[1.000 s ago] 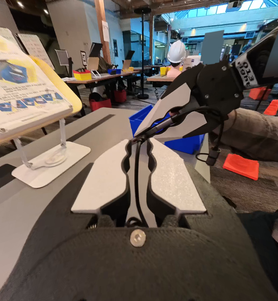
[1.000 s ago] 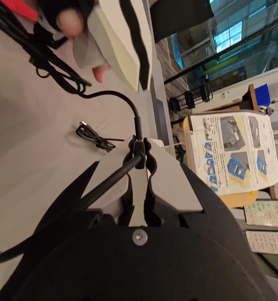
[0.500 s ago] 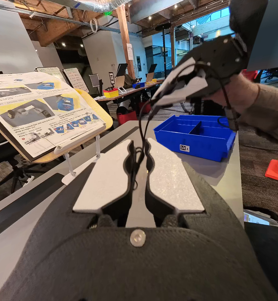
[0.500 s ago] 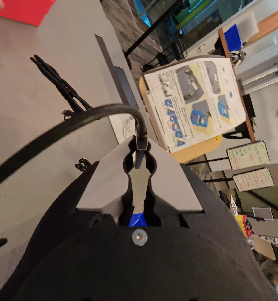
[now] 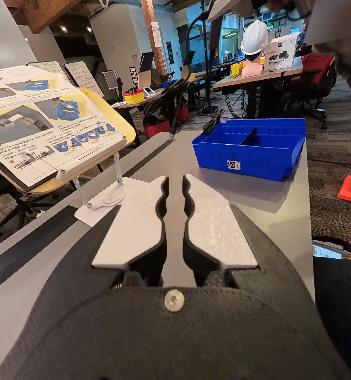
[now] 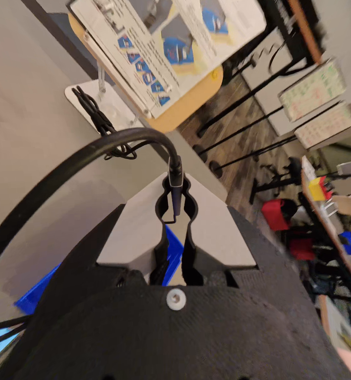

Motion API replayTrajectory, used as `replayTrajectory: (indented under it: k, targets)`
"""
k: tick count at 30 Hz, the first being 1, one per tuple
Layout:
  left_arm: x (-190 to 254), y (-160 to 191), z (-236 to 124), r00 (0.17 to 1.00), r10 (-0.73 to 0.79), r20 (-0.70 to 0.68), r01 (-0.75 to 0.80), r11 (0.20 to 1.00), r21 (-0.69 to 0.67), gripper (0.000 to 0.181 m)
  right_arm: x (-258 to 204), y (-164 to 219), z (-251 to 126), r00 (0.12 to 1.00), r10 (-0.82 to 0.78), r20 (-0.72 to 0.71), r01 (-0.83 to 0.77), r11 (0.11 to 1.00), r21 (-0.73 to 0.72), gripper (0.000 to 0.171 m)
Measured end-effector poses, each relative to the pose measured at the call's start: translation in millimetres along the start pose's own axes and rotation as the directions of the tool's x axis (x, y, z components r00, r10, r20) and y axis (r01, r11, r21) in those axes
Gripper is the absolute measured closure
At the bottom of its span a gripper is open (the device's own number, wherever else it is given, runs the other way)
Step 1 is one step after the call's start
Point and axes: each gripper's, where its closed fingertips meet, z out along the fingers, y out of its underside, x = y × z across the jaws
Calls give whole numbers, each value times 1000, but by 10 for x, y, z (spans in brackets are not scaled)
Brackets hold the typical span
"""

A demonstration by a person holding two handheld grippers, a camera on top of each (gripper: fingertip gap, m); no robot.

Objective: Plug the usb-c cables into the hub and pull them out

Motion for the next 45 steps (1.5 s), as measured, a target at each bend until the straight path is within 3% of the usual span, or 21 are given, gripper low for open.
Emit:
replayTrajectory:
  k: [7,12,21,26,30,36,41,45]
  targets:
    - [64,114,54,1000,-8,-24,7,999,-37,169,168,738,145,958,230,169,-196,961,-195,164]
    - [100,184,84,999,-13,-37,11,998,-58,169,177,1258,436,939,296,174,-227,916,-331,164]
    - [92,275,93,999,-22,-39,19,997,-78,169,-10,1775,736,892,378,248,-246,865,-437,164]
    - [90,323,102,999,-21,-39,18,996,-90,169,46,1595,678,878,394,274,-290,891,-349,164]
    - [84,373,120,999,-31,-40,27,995,-98,169,274,1154,419,885,370,283,-322,925,-204,164]
    - [116,424,137,998,-33,-48,28,994,-109,169,767,747,84,927,328,181,-319,945,-78,164]
    - [125,408,127,998,-32,-51,26,994,-105,169,809,778,83,924,343,168,-338,939,-57,164]
    - [144,410,124,998,-26,-53,21,994,-108,169,584,1050,273,891,401,213,-390,916,-95,164]
